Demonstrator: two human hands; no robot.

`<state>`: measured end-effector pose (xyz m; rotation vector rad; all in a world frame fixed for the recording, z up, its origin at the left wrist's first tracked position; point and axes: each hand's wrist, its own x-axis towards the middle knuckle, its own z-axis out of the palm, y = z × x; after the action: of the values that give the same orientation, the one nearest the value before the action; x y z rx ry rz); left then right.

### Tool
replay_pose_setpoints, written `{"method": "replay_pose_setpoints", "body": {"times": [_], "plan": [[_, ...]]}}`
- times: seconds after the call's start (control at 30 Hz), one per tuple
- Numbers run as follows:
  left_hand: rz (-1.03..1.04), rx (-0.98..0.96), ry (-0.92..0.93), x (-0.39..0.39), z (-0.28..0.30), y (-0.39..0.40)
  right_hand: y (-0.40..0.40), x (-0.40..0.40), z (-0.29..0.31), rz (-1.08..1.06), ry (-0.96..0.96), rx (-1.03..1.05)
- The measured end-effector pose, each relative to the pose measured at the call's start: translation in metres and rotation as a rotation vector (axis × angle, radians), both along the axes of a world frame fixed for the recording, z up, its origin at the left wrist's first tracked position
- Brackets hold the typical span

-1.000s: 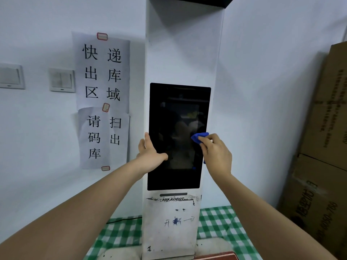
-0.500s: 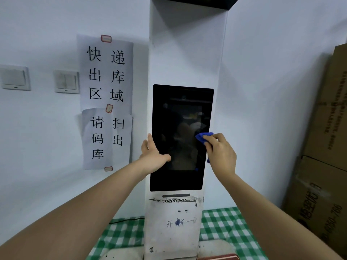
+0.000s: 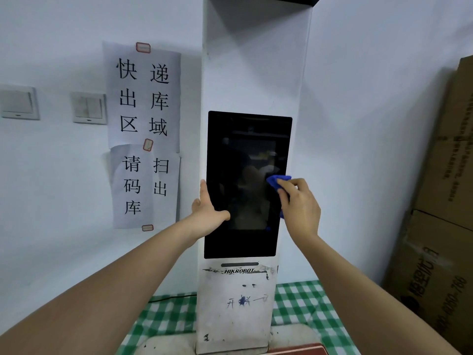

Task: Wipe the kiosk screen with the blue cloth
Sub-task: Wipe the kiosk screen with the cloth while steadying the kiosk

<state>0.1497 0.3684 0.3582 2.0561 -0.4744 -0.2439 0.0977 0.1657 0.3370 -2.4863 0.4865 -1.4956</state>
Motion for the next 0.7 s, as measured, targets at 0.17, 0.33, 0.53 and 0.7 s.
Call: {"method": "replay_pose_setpoints", "body": {"times": [0.17,0.33,0.53,0.7], "plan": [[-0.019,-0.02,-0.007,0.001,-0.002,0.001,0.005,0.002,-0.008,-0.007,-0.021,-0.004],[-0.016,-0.061,-0.032,0.003,-0.008,0.001,0.003,0.002,-0.023,0.019,0.039,-0.053],[-0.004,-0.069,-0.045,0.001,-0.011,-0.001,0.005,0.008,0.004,-0.005,-0.045,0.003],[0.002,-0.089,-0.053,0.003,-0.016,0.002,0.012,0.009,-0.027,0.054,0.017,-0.193]]}}
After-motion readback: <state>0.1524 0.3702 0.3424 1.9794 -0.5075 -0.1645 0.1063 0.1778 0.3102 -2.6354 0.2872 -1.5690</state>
